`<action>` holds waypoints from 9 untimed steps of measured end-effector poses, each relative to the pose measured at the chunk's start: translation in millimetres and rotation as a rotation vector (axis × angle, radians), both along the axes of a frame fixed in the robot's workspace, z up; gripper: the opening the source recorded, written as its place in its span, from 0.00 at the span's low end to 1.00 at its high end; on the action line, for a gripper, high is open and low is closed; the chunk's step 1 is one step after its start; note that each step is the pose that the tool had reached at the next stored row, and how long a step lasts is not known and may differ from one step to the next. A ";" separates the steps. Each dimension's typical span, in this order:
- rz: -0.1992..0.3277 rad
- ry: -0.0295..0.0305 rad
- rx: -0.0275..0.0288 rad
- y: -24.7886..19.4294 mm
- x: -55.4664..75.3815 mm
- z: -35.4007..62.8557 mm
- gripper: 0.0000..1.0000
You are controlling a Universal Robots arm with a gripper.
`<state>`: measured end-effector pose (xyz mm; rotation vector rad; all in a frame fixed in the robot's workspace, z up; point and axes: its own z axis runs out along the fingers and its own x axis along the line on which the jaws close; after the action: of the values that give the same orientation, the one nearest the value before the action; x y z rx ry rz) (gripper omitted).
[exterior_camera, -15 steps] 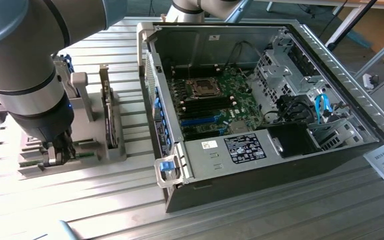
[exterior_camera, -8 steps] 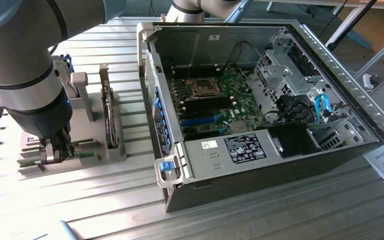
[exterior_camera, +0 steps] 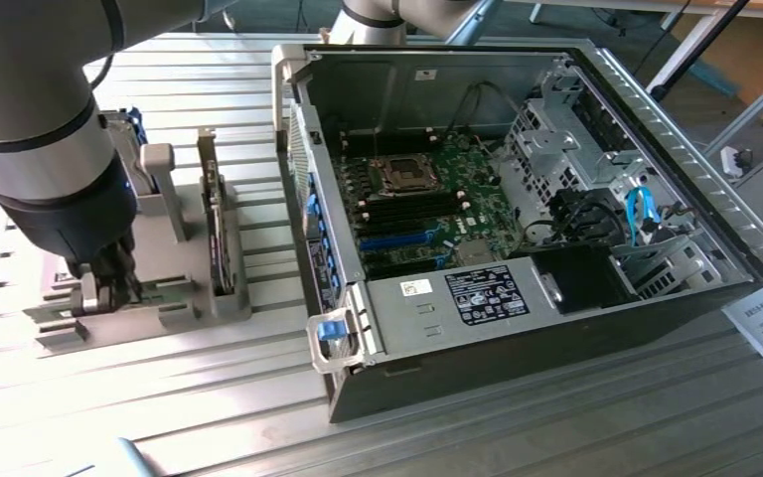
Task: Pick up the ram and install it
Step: 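Pick up the ram and move it above insertion slot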
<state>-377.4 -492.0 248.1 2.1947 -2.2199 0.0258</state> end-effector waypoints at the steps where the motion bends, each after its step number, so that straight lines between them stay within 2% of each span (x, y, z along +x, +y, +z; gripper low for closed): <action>1: 0.000 0.0000 0.0000 0.0 0.0 3.0 0.12; 9: 0.000 0.0000 0.0000 0.0 0.0 18.4 0.12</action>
<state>-377.4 -492.0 266.5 2.1947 -2.2199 0.0258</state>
